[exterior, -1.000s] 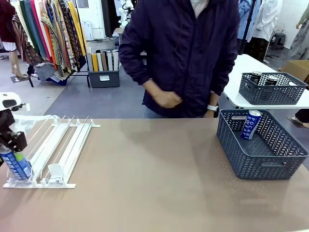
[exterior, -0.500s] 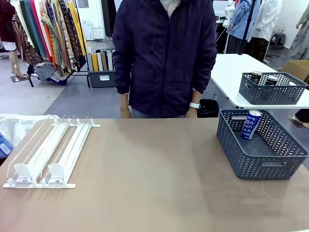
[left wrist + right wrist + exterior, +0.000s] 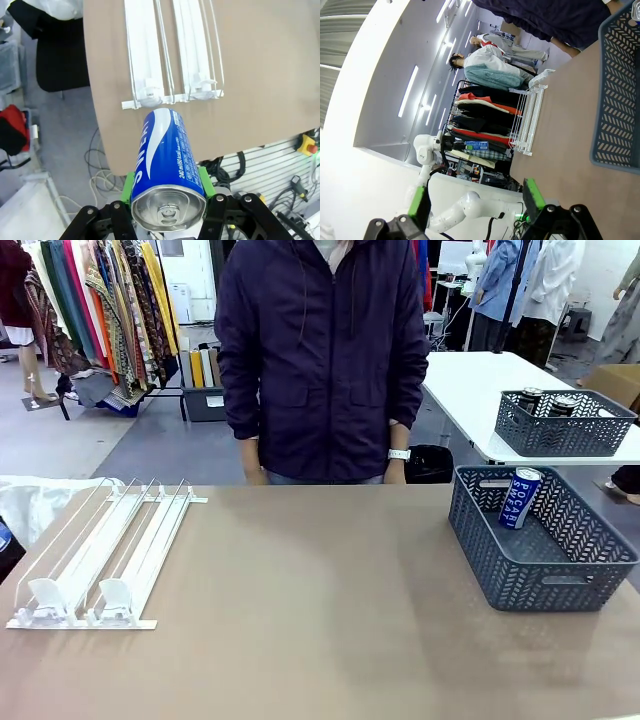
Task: Retrieve and store the cans from the dispenser.
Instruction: Pick up one can from the Automatic Can Dispenser and place it in the middle of the table.
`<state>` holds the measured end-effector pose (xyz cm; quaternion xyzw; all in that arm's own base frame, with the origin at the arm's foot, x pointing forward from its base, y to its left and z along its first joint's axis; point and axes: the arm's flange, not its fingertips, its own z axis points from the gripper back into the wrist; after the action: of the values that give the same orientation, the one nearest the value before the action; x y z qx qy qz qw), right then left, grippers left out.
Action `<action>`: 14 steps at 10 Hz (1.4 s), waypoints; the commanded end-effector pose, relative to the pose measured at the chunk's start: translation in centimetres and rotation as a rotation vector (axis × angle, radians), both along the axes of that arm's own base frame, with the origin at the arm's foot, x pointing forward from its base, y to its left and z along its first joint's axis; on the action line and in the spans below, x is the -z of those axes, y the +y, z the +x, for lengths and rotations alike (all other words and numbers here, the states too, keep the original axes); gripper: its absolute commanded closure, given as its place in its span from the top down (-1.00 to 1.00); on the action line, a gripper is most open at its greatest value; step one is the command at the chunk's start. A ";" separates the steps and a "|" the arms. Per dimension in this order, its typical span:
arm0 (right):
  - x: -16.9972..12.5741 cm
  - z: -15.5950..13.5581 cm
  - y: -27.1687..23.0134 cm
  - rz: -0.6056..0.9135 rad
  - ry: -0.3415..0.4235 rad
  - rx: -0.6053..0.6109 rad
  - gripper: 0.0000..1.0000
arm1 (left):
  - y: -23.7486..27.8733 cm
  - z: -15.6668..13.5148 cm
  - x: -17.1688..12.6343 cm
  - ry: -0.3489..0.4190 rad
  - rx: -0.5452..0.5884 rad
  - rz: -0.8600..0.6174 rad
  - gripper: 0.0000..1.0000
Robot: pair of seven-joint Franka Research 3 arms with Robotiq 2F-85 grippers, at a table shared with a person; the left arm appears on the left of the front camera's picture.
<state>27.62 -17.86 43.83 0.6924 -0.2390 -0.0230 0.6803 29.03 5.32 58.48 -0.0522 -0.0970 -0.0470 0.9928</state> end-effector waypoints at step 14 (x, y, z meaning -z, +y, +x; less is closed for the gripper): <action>-0.2 -0.1 0.0 0.000 -0.010 -0.008 1.00 | -49.1 12.3 16.9 -0.014 0.756 0.247 -1.00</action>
<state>27.62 -17.85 43.86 0.6923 -0.2391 -0.0227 0.6804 39.76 -42.92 40.31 0.0093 -0.0659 -0.4476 0.8918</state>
